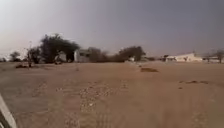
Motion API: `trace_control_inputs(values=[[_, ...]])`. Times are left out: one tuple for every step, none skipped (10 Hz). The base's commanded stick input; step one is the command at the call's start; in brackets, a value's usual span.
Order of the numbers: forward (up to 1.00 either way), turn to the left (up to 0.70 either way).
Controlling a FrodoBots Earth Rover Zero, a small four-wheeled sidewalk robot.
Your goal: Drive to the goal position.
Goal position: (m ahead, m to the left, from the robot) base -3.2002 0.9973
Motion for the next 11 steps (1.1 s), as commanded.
trace_control_inputs(values=[[0.5, 0.0], [0.5, 0.0], [0.5, 0.0], [0.5, 0.0], [0.5, 0.0], [0.5, 0.0], [0.5, 0.0], [0.5, 0.0], [0.5, 0.0], [0.5, 0.0], [0.5, 0.0]])
